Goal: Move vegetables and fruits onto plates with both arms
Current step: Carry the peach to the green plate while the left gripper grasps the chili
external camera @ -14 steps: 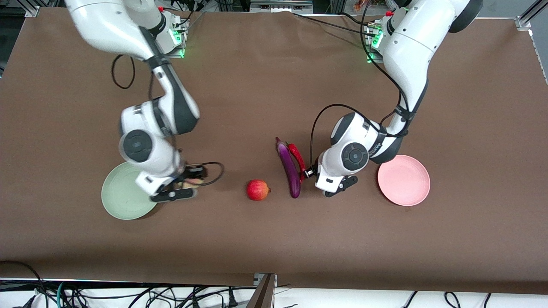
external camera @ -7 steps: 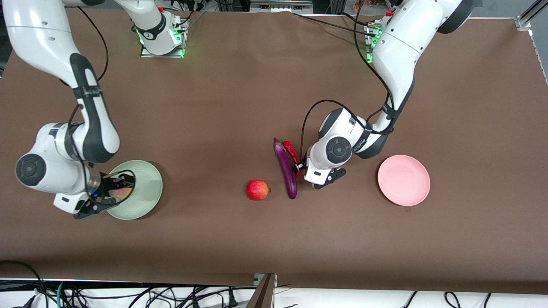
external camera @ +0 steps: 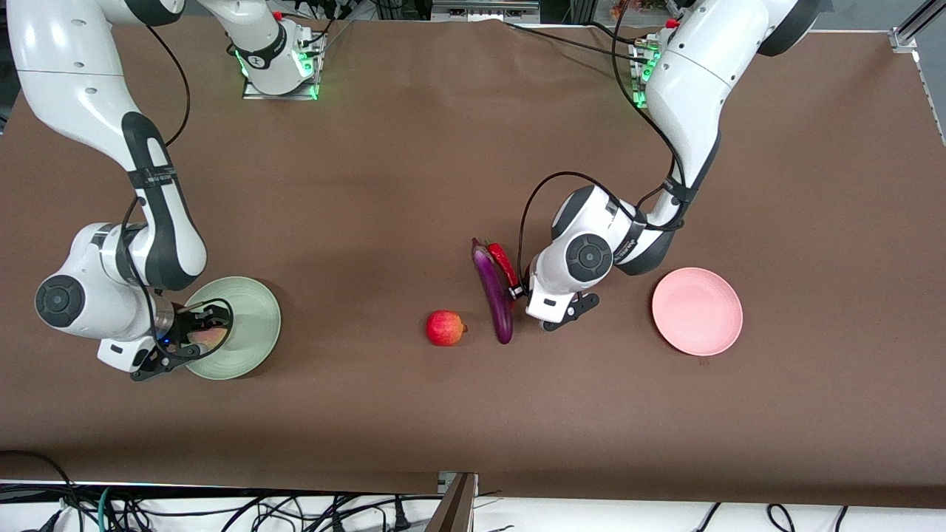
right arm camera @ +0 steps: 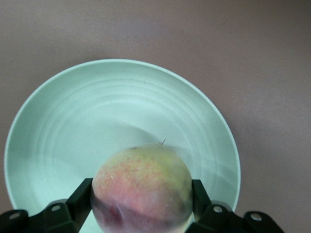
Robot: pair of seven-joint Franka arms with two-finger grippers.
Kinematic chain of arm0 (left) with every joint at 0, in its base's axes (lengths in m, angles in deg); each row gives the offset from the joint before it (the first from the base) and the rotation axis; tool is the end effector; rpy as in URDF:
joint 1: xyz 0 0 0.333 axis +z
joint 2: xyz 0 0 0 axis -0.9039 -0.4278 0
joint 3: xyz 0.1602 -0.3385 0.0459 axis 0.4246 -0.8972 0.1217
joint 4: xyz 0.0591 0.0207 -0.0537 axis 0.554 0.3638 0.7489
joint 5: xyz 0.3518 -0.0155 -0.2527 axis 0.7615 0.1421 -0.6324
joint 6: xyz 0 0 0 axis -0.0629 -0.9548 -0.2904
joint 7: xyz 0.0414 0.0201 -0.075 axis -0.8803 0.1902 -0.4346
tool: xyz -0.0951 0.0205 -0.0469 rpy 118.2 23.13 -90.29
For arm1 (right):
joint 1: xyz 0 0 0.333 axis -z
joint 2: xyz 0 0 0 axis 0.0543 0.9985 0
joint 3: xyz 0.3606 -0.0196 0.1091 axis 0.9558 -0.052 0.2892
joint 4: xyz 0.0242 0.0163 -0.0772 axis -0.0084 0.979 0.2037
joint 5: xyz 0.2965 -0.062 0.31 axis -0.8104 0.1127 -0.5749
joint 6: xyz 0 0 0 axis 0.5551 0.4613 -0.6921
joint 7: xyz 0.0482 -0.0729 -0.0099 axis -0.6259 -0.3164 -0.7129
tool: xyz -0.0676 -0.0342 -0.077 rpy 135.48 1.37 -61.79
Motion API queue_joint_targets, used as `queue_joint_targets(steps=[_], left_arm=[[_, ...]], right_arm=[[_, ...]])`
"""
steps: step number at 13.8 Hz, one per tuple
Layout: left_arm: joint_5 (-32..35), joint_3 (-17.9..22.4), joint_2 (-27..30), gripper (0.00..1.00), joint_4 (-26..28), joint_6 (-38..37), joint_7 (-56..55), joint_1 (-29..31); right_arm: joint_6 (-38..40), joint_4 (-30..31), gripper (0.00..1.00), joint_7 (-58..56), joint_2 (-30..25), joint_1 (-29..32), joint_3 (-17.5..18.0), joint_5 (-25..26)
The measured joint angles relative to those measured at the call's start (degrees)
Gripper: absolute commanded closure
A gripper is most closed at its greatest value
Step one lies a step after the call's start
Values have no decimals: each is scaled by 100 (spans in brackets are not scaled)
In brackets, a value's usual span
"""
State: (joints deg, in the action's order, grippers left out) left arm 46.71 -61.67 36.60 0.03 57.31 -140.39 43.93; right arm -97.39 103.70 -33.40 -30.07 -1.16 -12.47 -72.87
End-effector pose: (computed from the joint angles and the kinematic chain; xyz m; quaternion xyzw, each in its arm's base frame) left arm 0.6787 -0.4099 0.2239 0.9545 0.2695 -0.1077 0.0690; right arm 0.7868 -0.0284 0.2430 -0.9787 -0.2042 0.0199 0.0088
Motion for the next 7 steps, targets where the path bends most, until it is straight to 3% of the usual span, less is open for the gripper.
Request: queue_joint_targets(steps=[1,2,4,7], left_arm=[[-39,-2,-1,25,2,0,-46,-32],[-46,-4,-2,25,10,0,-87,-76],[-46,-5,-4,25,27,0,-156,-163],[-46,-5,-13,26,106,0,-176,-238]], right_arm=[[-26,1,63,0,44,14,0,0],[-50,1,34,0,79,27,0,0],[-66,0,2,1,93,37,0,-17],[-61,-17,0,2,86,39,23,-70]])
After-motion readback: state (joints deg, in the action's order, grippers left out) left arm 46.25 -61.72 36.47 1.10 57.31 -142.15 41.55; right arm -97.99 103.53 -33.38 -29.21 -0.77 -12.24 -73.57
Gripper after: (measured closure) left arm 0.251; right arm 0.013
